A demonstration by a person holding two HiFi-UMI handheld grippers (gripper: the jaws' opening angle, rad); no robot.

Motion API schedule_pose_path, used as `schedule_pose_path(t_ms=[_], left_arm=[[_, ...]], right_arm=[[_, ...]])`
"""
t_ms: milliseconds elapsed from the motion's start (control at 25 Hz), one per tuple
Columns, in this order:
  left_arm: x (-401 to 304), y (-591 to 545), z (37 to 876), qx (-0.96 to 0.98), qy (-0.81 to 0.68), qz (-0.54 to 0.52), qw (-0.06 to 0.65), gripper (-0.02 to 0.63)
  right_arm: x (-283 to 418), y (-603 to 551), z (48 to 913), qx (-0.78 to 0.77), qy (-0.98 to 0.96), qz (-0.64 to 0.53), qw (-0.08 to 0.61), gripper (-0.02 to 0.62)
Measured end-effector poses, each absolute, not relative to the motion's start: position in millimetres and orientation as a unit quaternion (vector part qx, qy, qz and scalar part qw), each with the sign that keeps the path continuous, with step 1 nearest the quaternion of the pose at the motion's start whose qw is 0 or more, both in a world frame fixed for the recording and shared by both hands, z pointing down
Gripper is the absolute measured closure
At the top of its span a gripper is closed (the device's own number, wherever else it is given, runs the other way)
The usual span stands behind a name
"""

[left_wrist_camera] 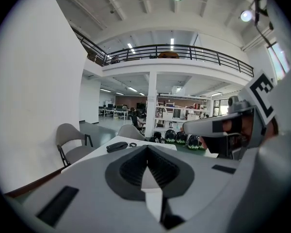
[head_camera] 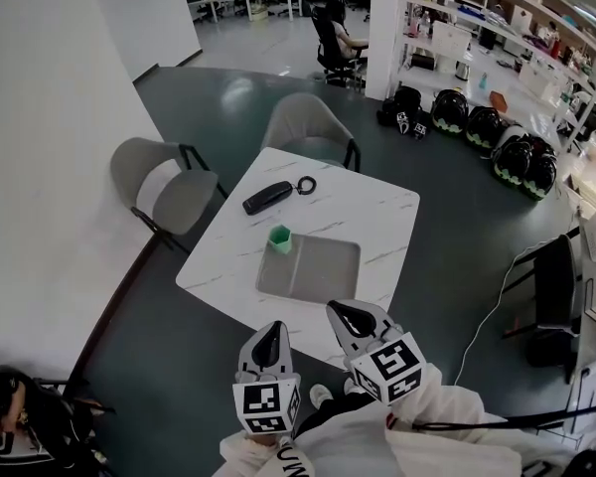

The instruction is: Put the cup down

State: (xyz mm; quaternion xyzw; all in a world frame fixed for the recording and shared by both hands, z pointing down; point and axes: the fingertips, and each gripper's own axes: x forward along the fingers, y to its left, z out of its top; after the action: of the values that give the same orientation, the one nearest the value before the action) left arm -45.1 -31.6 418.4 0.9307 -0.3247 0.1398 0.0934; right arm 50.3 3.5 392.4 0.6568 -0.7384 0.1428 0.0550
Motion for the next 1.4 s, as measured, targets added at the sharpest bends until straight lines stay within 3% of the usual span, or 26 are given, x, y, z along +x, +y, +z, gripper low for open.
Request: schedule_pose_path(t_ms=[760, 1400], left_arm=[[-11, -8, 377, 0.923, -0.364, 0.107, 0.067, 0.597], [2, -9, 374, 0.922, -0.367, 0.105, 0.07, 0.597]], right_arm=[[75, 25, 358, 0.643, -0.757, 0.115, 0.007, 0.589], [88, 24, 358, 0.645, -0.756, 0.111, 0.009, 0.591]])
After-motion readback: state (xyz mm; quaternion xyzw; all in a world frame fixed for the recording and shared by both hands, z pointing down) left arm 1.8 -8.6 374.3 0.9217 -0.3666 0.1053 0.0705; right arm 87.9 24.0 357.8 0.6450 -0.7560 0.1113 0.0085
